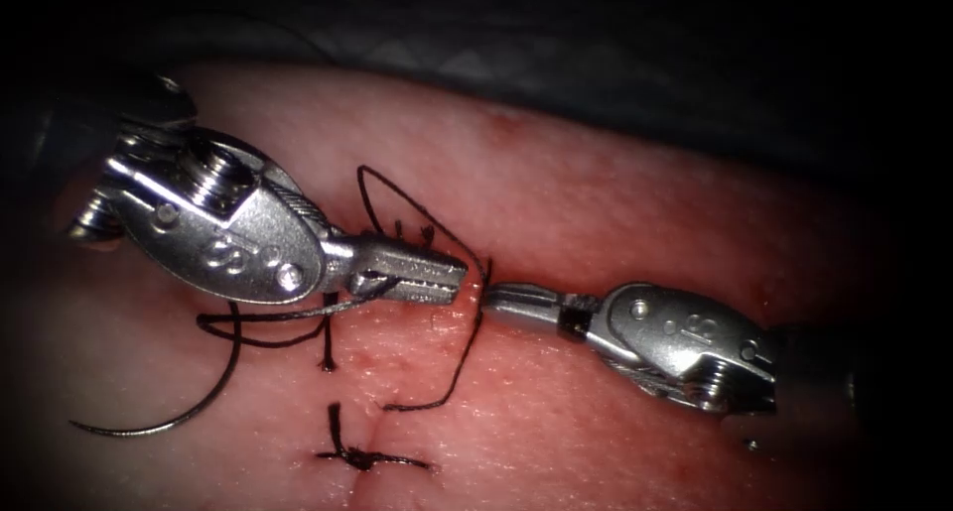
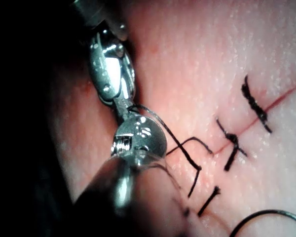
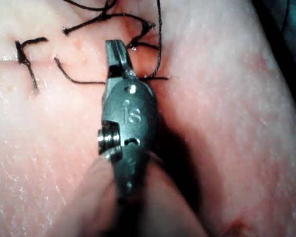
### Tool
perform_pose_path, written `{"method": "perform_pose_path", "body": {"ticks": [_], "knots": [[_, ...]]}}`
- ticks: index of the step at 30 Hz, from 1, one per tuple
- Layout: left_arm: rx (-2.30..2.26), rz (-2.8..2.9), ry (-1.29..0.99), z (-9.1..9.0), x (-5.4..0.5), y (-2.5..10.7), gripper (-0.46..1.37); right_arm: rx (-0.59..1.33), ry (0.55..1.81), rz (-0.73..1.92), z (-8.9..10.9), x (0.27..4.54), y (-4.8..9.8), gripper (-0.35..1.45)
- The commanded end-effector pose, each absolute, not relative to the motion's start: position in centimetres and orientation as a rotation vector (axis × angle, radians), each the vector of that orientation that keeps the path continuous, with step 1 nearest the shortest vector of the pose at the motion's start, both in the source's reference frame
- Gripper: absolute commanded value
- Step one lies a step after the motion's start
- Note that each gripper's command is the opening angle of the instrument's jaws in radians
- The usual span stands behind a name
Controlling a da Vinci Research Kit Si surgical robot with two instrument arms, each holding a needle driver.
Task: Wound Closure
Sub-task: Wrap the suture once clockwise around the right jaws
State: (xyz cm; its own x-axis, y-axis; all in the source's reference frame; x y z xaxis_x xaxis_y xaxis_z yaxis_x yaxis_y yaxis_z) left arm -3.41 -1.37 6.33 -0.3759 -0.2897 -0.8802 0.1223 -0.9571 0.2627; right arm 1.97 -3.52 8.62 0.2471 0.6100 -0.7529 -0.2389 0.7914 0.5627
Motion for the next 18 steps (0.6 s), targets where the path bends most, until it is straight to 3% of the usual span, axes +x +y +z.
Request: {"method": "perform_pose_path", "body": {"ticks": [1,18], "knots": [[1.591,-2.402,-0.220,6.33,-3.42,-1.38,-0.35,0.368,1.190,0.594,8.64,1.99,-3.50,-0.35],[1.701,-2.250,-0.187,6.25,-3.46,-1.52,-0.35,0.449,1.247,0.609,9.08,2.61,-3.34,-0.35]]}}
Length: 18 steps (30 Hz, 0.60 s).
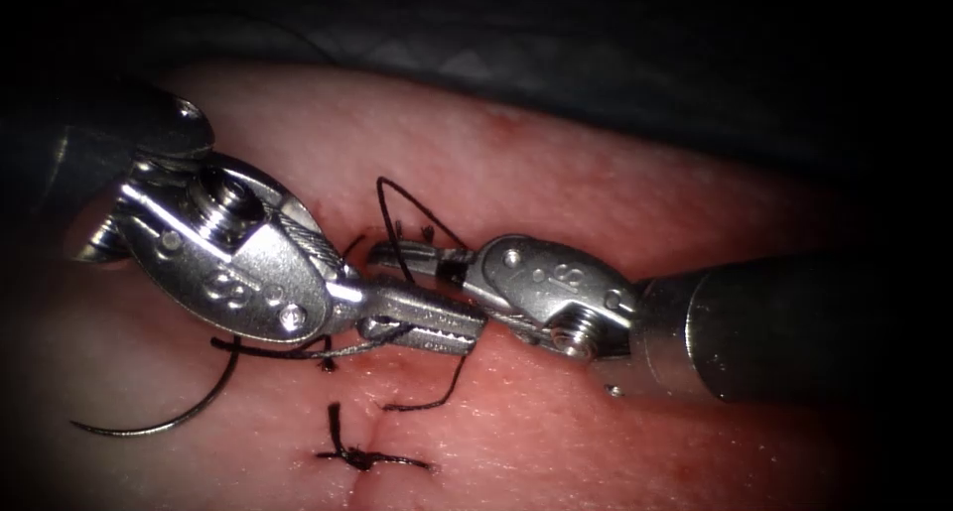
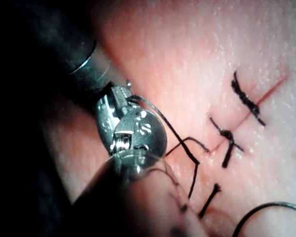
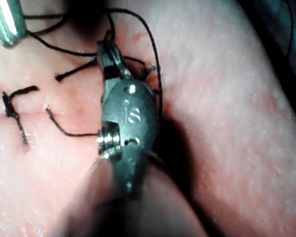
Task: Wound Closure
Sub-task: Wrap the suture once clockwise around the right jaws
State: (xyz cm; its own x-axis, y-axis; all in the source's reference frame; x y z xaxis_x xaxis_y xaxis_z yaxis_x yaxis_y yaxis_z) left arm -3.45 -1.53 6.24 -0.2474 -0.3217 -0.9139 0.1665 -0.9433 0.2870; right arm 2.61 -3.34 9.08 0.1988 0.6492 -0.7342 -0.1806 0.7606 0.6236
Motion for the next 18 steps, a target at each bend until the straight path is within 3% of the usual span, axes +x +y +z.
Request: {"method": "perform_pose_path", "body": {"ticks": [1,18], "knots": [[1.709,-2.236,-0.182,6.24,-3.46,-1.55,-0.35,0.448,1.251,0.610,9.07,2.64,-3.32,-0.35],[1.881,-2.162,-0.126,6.38,-3.47,-1.62,-0.35,0.433,1.377,0.687,9.07,2.82,-3.19,-0.35]]}}
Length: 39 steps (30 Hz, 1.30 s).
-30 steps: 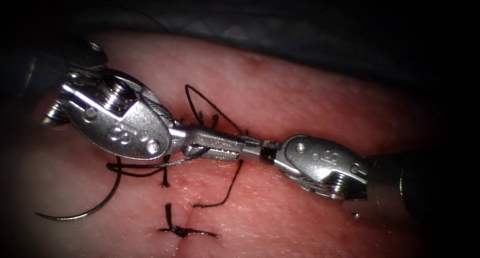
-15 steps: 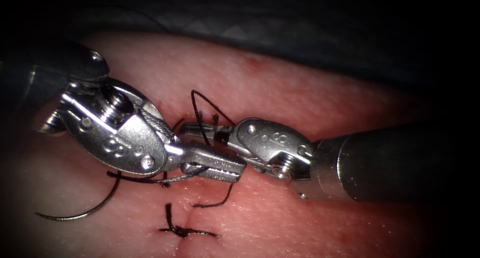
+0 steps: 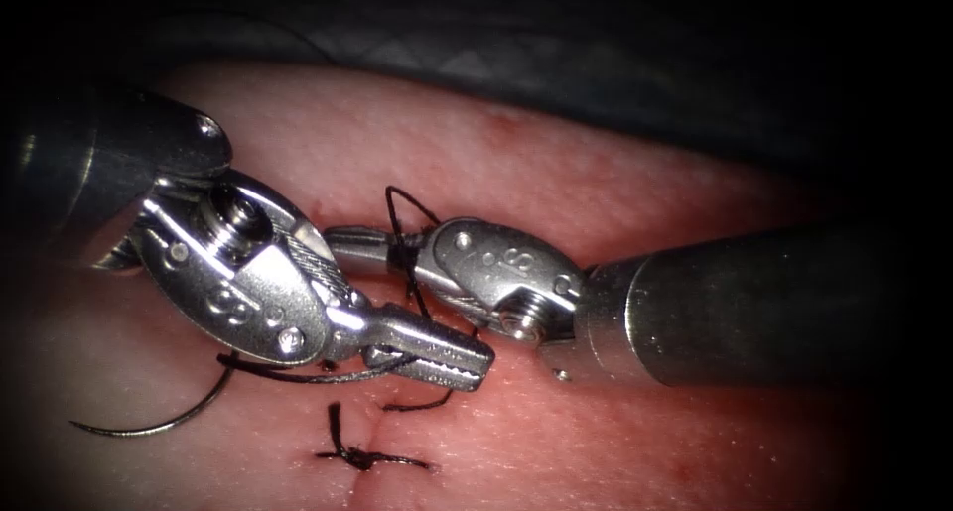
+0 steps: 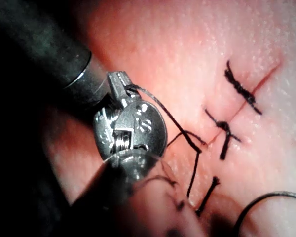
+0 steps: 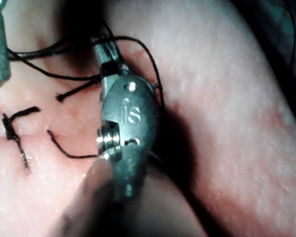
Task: Wound Closure
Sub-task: Wrap the suture once clockwise around the right jaws
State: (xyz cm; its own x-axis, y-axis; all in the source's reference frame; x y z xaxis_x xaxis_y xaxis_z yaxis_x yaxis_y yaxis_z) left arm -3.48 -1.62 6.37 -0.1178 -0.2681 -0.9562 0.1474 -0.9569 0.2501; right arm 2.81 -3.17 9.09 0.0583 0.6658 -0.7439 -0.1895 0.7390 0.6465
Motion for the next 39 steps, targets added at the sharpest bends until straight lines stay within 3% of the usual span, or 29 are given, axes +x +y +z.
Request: {"method": "perform_pose_path", "body": {"ticks": [1,14,39], "knots": [[1.881,-2.161,-0.126,6.4,-3.47,-1.6,-0.35,0.432,1.383,0.688,9.1,2.81,-3.2,-0.35],[1.931,-2.219,-0.030,6.8,-3.49,-1.8,-0.35,0.450,1.567,0.786,8.8,2.67,-3.0,-0.35],[2.042,-2.292,0.085,7.6,-3.60,-1.6,-0.35,0.553,1.742,0.756,8.6,1.88,-2.9,-0.35]]}}
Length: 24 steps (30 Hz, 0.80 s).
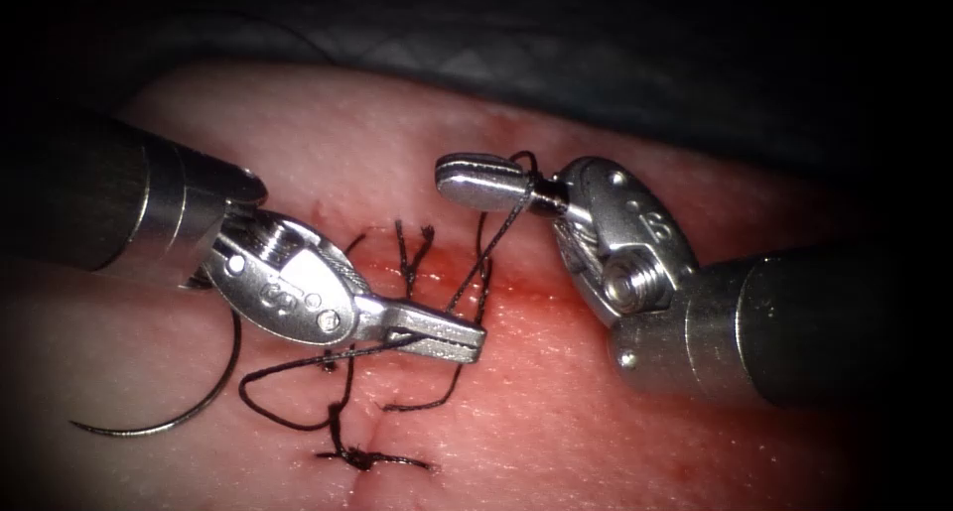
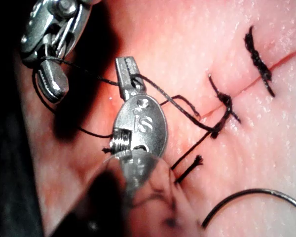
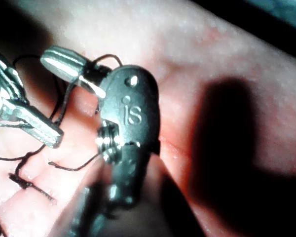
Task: Wound Closure
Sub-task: Wrap the suture once clockwise around the right jaws, then pick up the suture tail with right end-effector
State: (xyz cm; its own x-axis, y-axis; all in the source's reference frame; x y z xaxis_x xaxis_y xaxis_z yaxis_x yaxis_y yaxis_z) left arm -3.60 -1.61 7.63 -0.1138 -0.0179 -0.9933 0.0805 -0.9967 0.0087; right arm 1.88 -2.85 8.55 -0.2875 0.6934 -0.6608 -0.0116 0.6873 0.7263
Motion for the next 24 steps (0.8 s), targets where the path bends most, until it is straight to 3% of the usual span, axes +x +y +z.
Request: {"method": "perform_pose_path", "body": {"ticks": [1,13,24], "knots": [[2.044,-2.291,0.091,7.66,-3.61,-1.61,-0.35,0.557,1.743,0.753,8.55,1.87,-2.86,-0.35],[2.074,-2.304,0.140,7.96,-3.65,-1.22,-0.35,0.621,1.723,0.597,8.52,1.78,-2.95,-0.35],[2.085,-2.290,0.149,8.09,-3.76,-0.97,-0.35,0.639,1.518,0.343,8.51,1.82,-3.02,-0.35]]}}
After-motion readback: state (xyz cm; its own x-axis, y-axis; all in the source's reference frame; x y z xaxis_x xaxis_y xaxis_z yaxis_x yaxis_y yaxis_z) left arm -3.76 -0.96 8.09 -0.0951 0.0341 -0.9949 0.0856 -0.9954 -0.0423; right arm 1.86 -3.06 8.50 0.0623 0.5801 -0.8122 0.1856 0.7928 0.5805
